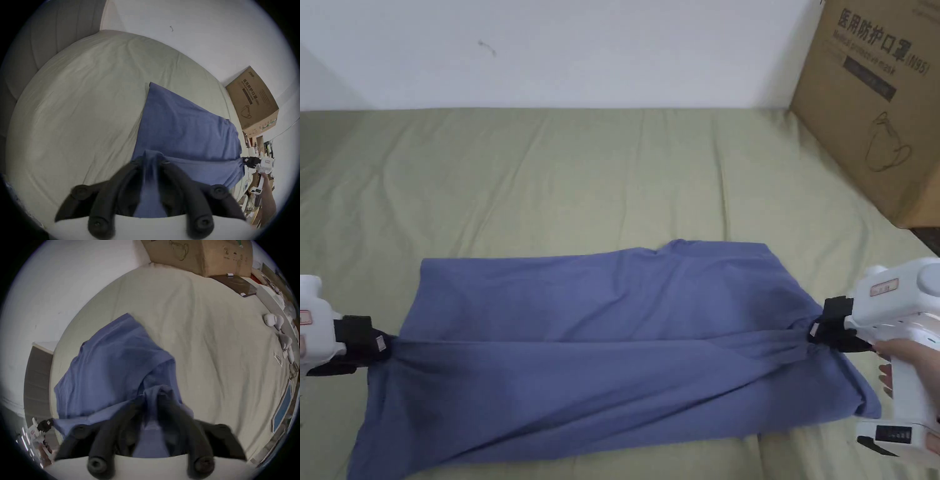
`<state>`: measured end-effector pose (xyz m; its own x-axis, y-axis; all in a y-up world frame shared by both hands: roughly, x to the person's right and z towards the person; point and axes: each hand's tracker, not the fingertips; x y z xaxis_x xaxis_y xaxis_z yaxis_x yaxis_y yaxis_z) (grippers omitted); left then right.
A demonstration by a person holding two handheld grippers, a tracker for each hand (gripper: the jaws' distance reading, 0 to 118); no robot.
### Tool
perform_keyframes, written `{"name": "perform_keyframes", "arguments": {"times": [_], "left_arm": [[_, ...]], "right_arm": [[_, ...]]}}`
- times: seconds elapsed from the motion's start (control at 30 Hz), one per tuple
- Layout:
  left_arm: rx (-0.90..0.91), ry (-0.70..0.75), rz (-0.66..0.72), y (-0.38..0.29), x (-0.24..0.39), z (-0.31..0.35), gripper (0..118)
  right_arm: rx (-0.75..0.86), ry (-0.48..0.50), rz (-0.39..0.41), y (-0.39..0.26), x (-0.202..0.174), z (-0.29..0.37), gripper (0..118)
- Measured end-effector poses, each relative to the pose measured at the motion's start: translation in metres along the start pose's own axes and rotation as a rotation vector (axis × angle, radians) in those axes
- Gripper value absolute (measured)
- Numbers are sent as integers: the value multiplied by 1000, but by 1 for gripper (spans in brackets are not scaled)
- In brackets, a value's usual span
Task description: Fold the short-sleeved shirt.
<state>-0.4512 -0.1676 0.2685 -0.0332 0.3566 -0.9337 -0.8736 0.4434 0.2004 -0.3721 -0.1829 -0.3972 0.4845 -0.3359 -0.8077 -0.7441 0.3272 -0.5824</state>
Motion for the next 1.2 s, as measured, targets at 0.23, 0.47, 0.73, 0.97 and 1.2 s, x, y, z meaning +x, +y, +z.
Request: {"name": "perform_keyframes", "arguments": {"times": [0.23,0.47,0.73,0.97,1.2], "left_arm": [[130,-56,-70,-32,7,44,114],[174,0,-207,-95,10,91,108],[132,22,-195,-133,5,109,1],[80,99,-124,-137,0,59,118],[-83,174,-113,-138,-8,-8,111]], "right_arm": [[154,-10,76,-42,7,36,118],[289,70,244,-130,-19,125,107],[340,109,324,-177,-35,152,0],[282,110,346,-183,-31,138,0],[251,107,265,-174,-13,128,0]]}}
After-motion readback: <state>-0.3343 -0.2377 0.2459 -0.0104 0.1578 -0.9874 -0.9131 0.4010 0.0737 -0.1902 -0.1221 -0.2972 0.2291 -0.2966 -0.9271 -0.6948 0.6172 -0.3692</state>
